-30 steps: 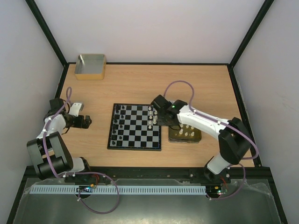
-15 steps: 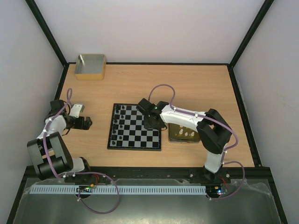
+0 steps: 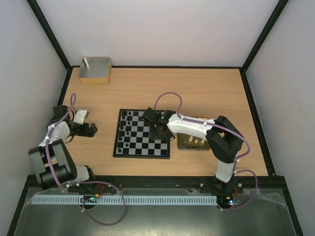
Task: Set up the chess pieces on the board
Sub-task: Place the chess piece on the chessboard.
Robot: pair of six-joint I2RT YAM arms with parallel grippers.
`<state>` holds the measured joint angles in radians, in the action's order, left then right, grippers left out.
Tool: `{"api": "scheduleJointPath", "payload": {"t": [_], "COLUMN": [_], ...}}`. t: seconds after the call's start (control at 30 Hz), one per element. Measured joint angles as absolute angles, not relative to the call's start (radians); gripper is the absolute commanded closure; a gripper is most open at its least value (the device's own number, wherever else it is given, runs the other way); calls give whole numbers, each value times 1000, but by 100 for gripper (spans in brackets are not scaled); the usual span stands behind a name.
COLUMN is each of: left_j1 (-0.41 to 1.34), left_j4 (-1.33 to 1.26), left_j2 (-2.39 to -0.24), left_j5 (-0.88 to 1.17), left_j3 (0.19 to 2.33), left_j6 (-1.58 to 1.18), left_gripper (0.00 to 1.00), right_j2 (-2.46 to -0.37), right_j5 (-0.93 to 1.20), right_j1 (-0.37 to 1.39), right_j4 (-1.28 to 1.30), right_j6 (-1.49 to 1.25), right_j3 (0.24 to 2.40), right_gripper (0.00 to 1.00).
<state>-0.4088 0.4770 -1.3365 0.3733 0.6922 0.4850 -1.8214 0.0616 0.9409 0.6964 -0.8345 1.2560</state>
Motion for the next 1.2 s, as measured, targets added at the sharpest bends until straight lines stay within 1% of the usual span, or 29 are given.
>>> {"api": "scheduleJointPath", "payload": {"t": [0.7, 1.0, 1.2], "left_j1": [-409, -409, -409], "left_j4": [477, 477, 476], "left_j2": [-1336, -1333, -1328], "left_j5": [373, 373, 373], "left_j3": [692, 692, 688], "left_j6": [485, 485, 485], "left_gripper": [1, 0, 1], "right_j2": [-1821, -1821, -1821], "right_j5": [73, 77, 80], "right_j1": [949, 950, 950], "right_j4": [683, 675, 674], "right_j6": [-839, -838, -839], "right_j3": [1227, 1208, 1208], "right_gripper": [91, 87, 87]}}
